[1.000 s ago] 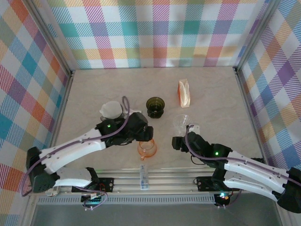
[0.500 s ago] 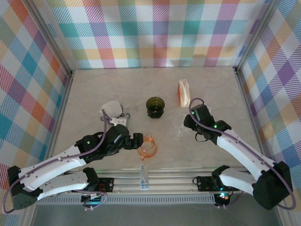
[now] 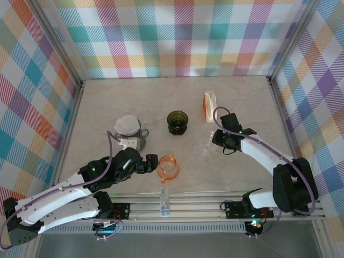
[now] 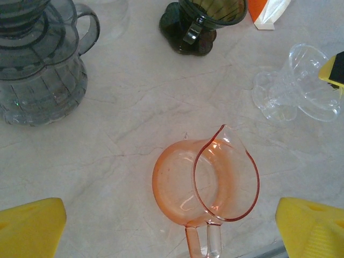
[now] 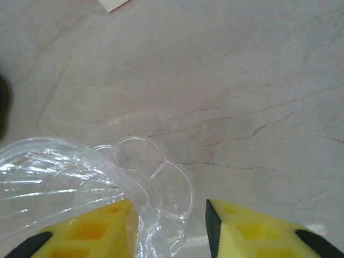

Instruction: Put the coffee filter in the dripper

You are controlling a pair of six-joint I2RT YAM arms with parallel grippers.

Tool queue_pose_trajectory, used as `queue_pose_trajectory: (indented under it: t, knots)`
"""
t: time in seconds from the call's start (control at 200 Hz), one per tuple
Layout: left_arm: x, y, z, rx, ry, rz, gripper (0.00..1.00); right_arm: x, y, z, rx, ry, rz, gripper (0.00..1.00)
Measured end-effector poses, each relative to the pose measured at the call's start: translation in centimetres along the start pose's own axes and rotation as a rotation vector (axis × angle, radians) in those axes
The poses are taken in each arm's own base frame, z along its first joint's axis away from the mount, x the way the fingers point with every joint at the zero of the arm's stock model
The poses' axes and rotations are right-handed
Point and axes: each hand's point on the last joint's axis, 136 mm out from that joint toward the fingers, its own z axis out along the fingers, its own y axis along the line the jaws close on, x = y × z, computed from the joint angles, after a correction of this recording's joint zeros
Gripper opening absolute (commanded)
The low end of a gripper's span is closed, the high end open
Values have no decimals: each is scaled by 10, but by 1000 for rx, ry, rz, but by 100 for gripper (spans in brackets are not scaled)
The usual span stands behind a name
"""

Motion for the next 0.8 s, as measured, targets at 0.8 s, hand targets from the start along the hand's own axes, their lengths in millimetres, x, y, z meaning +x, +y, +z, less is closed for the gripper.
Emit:
queue_pose_trajectory:
  t: [0.8]
  knots:
    - [1, 13, -1, -46, -13, -14, 100, 31, 113, -111, -409, -7, -312, 0]
